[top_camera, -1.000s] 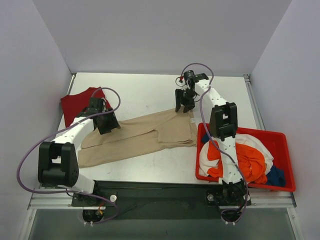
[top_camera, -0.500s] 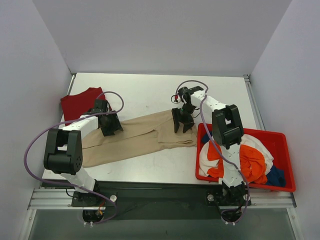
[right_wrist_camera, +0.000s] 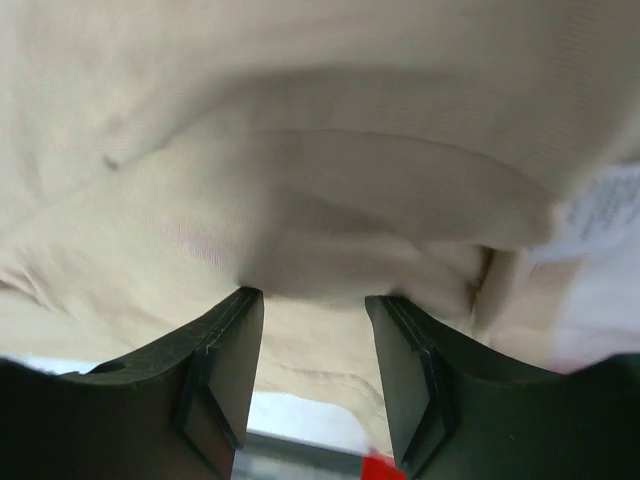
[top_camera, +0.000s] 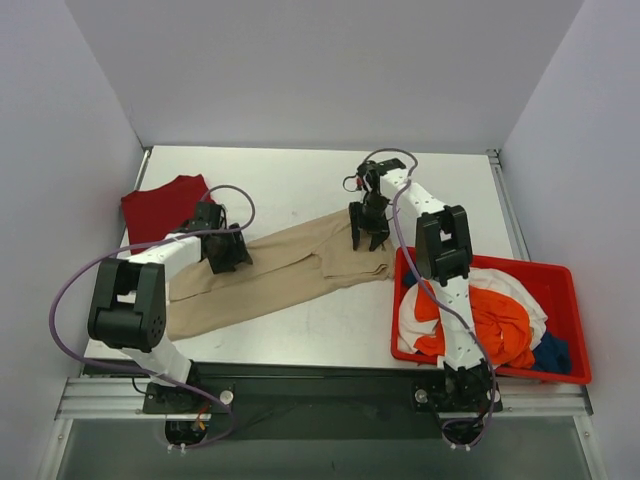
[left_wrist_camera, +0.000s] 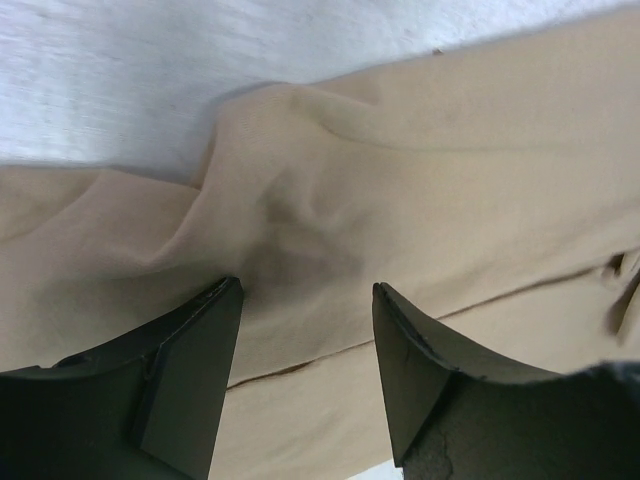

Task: Fold and stack the t-shirts
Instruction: Rotate the tshirt 85 degrees

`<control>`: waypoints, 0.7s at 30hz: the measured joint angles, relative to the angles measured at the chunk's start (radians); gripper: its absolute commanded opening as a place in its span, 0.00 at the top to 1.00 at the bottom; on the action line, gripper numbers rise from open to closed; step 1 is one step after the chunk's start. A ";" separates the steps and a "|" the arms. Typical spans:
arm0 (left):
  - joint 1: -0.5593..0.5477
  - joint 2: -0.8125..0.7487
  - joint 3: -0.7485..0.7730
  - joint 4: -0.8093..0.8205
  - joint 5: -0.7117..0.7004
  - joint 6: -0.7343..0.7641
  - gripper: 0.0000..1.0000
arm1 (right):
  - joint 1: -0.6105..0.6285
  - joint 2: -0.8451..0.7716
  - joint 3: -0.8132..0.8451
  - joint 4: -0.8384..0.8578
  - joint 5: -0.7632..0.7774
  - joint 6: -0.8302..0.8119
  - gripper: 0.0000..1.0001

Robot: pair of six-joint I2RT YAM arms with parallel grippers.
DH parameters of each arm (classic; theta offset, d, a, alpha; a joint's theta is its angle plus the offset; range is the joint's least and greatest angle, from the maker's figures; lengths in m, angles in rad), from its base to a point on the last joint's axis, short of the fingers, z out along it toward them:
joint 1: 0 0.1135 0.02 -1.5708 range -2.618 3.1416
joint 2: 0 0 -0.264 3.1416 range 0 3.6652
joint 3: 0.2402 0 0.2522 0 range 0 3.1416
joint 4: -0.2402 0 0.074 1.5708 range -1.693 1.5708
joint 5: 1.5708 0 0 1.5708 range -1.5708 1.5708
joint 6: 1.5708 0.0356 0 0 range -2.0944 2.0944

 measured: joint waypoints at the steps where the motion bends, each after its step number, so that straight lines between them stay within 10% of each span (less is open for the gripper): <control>1: -0.006 0.000 0.000 -0.002 0.010 0.005 0.34 | -0.009 0.027 0.050 -0.005 0.007 0.005 0.52; 10: -0.073 -0.002 0.018 -0.090 0.077 0.066 0.34 | -0.081 0.188 0.369 0.031 -0.013 0.032 0.51; 21: -0.074 -0.089 0.055 -0.150 0.070 0.062 0.34 | -0.076 0.085 0.219 0.126 -0.105 -0.020 0.50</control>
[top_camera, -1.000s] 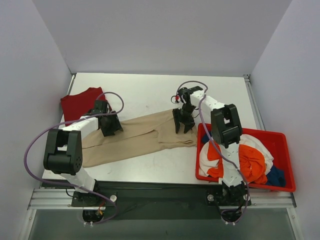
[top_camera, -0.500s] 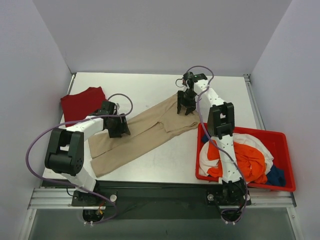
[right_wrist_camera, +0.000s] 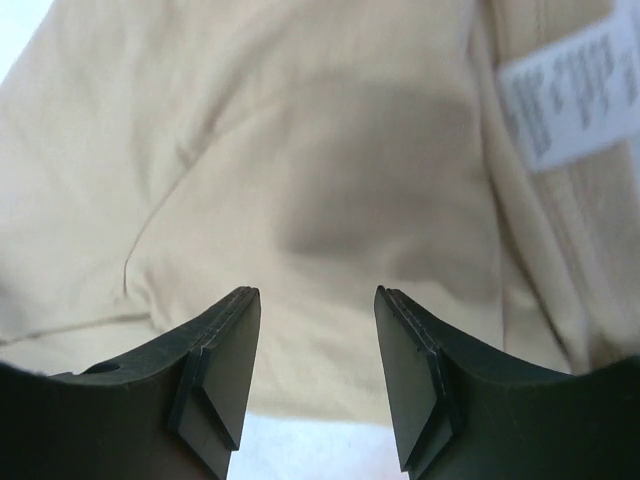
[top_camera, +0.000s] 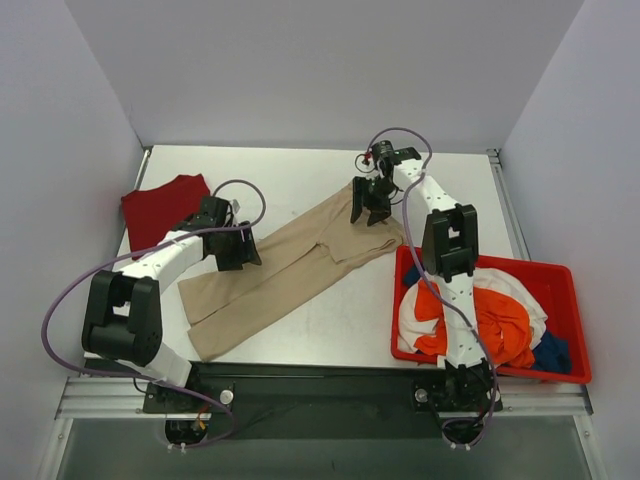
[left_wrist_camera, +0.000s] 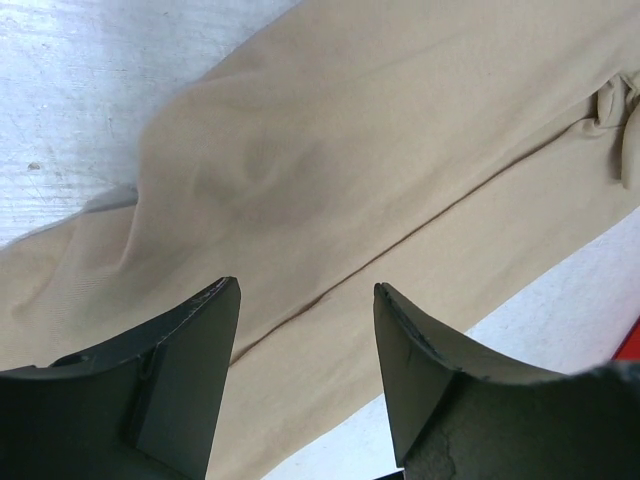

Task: Fold and stack the t-shirts
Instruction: Rotate the tshirt 85 degrees

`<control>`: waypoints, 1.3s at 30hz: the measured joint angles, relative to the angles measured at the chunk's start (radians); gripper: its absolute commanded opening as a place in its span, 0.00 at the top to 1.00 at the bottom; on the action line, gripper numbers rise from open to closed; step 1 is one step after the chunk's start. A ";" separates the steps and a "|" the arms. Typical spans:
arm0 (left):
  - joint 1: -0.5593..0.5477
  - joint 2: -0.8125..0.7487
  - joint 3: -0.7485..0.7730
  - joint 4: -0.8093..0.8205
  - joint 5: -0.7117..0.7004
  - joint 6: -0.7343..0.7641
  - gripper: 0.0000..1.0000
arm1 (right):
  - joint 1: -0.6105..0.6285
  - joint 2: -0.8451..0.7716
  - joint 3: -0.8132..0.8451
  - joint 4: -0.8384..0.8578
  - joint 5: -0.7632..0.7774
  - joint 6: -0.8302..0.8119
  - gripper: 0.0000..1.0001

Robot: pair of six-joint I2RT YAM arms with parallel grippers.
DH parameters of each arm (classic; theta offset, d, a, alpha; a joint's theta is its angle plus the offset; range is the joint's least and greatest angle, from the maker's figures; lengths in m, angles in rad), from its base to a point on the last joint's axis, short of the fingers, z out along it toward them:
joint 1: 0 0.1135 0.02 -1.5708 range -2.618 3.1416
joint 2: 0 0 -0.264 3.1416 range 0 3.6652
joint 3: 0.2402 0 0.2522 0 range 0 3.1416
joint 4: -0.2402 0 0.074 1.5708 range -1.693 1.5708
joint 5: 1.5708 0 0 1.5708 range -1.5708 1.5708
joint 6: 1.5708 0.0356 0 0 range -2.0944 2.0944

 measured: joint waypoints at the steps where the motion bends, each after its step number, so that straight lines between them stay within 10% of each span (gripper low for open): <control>1: 0.000 0.000 0.003 0.001 0.000 0.000 0.34 | 0.002 -0.035 -0.039 0.006 -0.002 -0.004 0.50; 10: -0.032 0.069 0.009 0.027 0.002 -0.010 0.34 | 0.041 -0.280 -0.323 0.029 -0.009 -0.014 0.50; 21: -0.051 0.128 0.011 0.036 0.017 -0.016 0.34 | 0.056 -0.203 -0.412 0.030 0.059 0.012 0.50; 39: -0.092 0.150 0.107 0.102 0.151 -0.045 0.30 | -0.047 0.071 0.091 -0.100 0.179 0.077 0.49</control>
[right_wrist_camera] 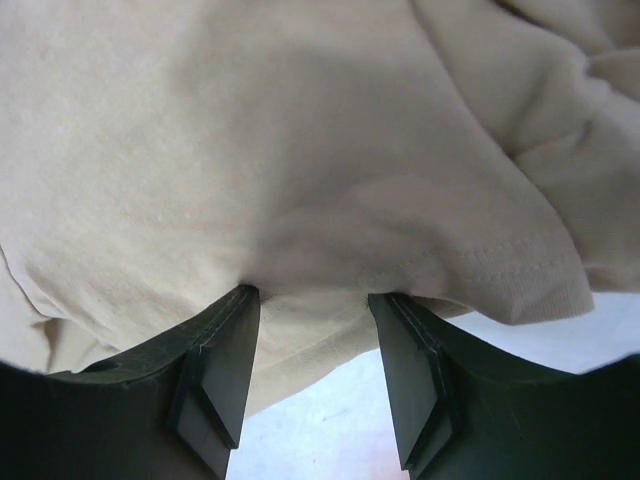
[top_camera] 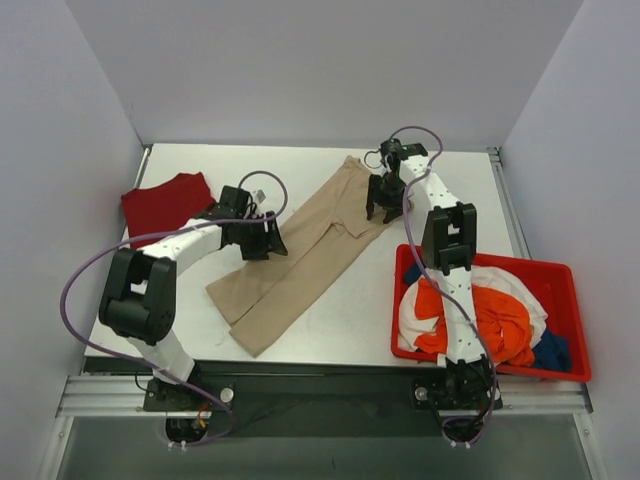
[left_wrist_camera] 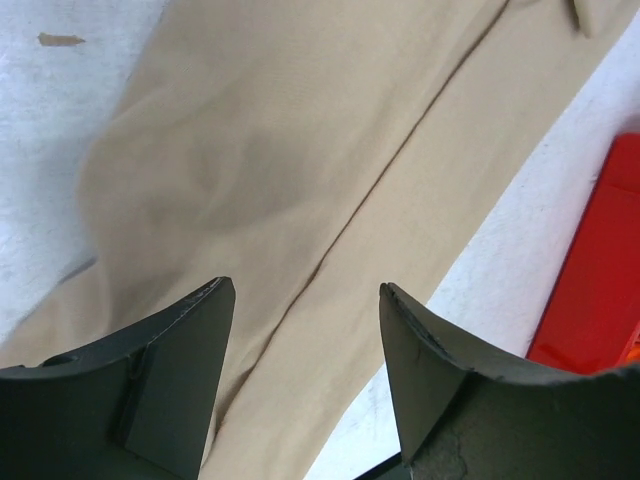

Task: Fold and stack the t-shirts
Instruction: Rotate the tshirt 85 degrees

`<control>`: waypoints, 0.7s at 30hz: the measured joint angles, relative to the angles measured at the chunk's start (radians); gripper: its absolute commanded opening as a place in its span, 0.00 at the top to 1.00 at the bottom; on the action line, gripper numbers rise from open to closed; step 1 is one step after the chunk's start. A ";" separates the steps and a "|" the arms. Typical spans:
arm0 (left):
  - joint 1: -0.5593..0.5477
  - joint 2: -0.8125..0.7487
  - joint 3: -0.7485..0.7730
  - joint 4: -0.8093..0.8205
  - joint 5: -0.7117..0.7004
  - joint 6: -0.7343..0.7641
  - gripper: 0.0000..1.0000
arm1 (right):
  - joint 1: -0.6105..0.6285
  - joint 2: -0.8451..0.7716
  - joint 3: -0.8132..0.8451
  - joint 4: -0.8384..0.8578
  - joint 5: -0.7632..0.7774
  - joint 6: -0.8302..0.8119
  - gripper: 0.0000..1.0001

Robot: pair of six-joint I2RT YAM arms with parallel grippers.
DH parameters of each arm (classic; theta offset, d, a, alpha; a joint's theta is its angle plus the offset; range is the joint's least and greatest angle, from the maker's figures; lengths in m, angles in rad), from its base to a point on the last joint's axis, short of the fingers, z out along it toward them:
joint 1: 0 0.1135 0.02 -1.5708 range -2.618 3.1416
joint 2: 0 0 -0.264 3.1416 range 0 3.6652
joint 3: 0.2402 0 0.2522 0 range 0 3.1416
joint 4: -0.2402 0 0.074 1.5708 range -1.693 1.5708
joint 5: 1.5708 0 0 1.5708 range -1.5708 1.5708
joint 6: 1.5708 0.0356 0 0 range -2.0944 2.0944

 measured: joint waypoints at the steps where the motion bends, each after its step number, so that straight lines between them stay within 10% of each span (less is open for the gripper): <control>1: 0.000 -0.011 0.002 0.001 -0.002 0.000 0.30 | -0.011 0.010 0.018 0.003 -0.004 0.000 0.49; 21: 0.319 -0.354 -0.330 -0.137 -0.265 -0.122 0.30 | 0.005 -0.129 -0.064 0.092 -0.152 -0.055 0.49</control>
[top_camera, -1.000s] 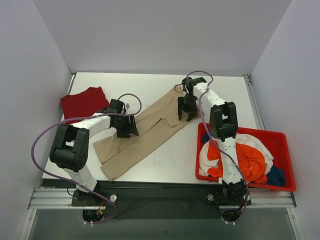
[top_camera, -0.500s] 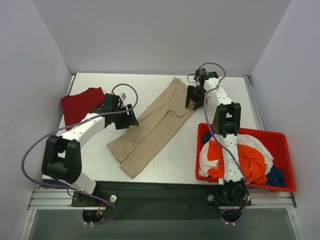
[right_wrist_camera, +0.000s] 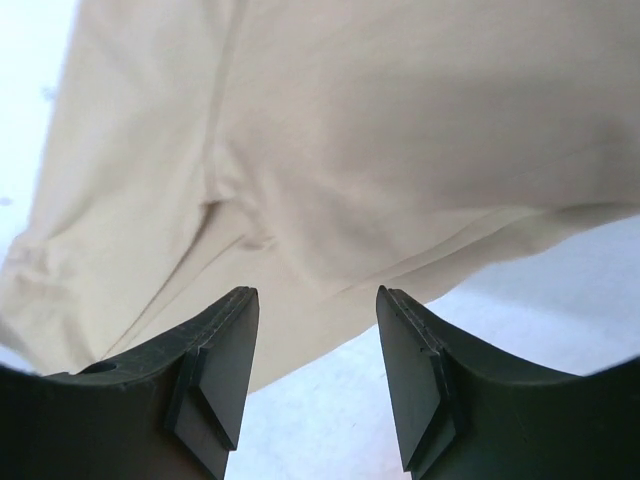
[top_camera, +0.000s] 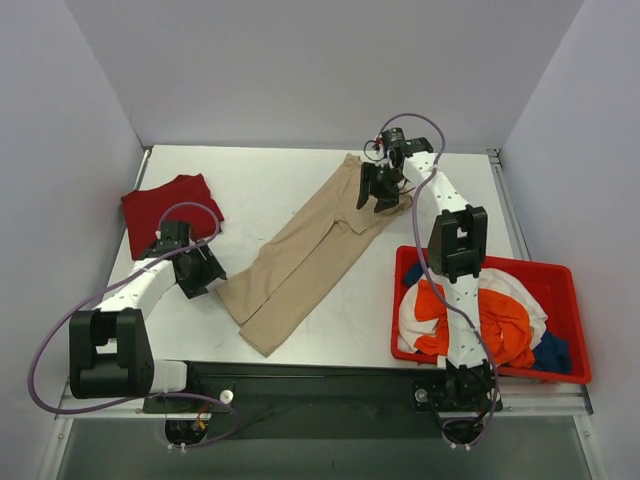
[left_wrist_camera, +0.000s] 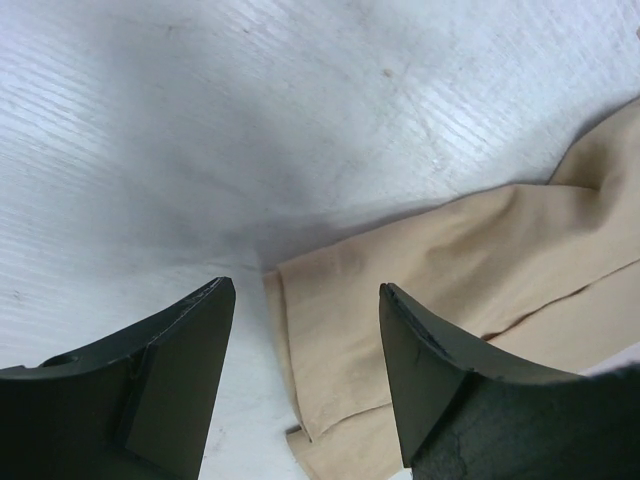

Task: Fold and stack the t-shirts
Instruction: Rotate the tshirt 85 degrees

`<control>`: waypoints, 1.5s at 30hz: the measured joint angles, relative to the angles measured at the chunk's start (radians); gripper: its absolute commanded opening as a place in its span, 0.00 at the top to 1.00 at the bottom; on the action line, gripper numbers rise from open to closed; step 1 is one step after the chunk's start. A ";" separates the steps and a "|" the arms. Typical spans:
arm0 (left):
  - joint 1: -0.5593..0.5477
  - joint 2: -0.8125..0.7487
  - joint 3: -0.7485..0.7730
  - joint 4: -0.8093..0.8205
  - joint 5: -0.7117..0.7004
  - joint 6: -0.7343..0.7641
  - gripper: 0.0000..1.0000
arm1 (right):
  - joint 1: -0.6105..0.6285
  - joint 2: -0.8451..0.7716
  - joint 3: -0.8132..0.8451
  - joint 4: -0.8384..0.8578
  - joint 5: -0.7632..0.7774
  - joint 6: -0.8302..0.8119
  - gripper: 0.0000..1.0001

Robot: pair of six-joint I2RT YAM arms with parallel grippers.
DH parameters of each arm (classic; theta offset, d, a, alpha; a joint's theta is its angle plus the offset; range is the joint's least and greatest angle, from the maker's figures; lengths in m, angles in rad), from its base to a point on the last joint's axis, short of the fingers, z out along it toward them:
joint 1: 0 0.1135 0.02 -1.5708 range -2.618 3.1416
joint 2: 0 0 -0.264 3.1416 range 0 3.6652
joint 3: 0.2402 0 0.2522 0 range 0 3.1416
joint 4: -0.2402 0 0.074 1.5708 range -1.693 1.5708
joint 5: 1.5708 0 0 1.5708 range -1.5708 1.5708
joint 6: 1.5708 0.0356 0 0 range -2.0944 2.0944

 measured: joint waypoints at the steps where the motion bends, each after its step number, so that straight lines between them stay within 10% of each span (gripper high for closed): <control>1: 0.006 0.000 -0.005 0.002 0.000 0.001 0.30 | 0.013 -0.023 -0.012 0.003 -0.001 0.000 0.49; 18: 0.031 0.035 -0.076 0.113 0.024 0.004 0.43 | 0.150 -0.023 -0.040 0.038 -0.073 0.019 0.49; 30: 0.036 0.082 -0.079 0.189 0.061 0.001 0.99 | 0.140 0.068 -0.069 0.048 -0.058 0.037 0.49; 43: 0.036 -0.085 -0.119 -0.015 -0.019 -0.036 1.00 | 0.138 0.068 -0.071 0.051 -0.031 0.059 0.49; 45: 0.036 -0.096 -0.119 -0.031 -0.021 -0.042 0.88 | 0.138 0.068 -0.071 0.051 -0.031 0.060 0.49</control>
